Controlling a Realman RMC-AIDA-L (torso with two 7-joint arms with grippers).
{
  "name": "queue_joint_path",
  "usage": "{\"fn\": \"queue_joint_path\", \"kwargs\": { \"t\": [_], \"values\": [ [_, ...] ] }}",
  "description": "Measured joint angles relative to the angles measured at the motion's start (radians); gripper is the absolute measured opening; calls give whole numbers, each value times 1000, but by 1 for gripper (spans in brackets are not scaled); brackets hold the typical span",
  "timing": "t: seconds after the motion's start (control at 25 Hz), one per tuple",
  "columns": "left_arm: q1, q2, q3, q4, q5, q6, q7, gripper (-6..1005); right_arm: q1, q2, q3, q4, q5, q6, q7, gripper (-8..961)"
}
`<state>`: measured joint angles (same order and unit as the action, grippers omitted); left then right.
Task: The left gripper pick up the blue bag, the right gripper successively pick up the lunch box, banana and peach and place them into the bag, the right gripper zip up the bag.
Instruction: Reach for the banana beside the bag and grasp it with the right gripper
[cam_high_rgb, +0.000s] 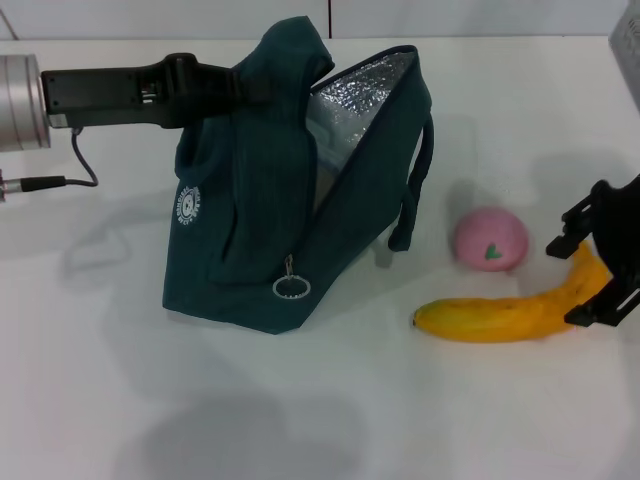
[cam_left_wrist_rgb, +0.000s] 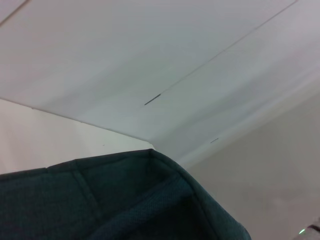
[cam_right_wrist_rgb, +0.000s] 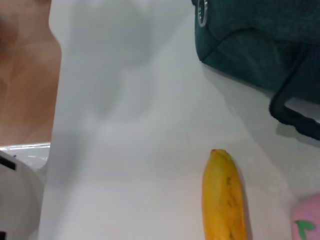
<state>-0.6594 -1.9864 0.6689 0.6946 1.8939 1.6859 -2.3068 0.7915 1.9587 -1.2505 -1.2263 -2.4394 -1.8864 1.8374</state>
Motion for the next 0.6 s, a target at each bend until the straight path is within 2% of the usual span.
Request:
{"fn": "queue_joint_path", "kwargs": {
  "t": [0.16,0.36,0.6],
  "values": [
    [0,-1,0,0,0,0,-1,34,-12,26,-41,16,-32,50,-30,777],
    [2,-3,0,0,-1,0,-1,33,-30,47,-96,64,-51,139,-51,773],
    [-4,-4,0,0,4,0,-2,33,-30,53,-120,120,-53,205,-69,769]
  ]
}}
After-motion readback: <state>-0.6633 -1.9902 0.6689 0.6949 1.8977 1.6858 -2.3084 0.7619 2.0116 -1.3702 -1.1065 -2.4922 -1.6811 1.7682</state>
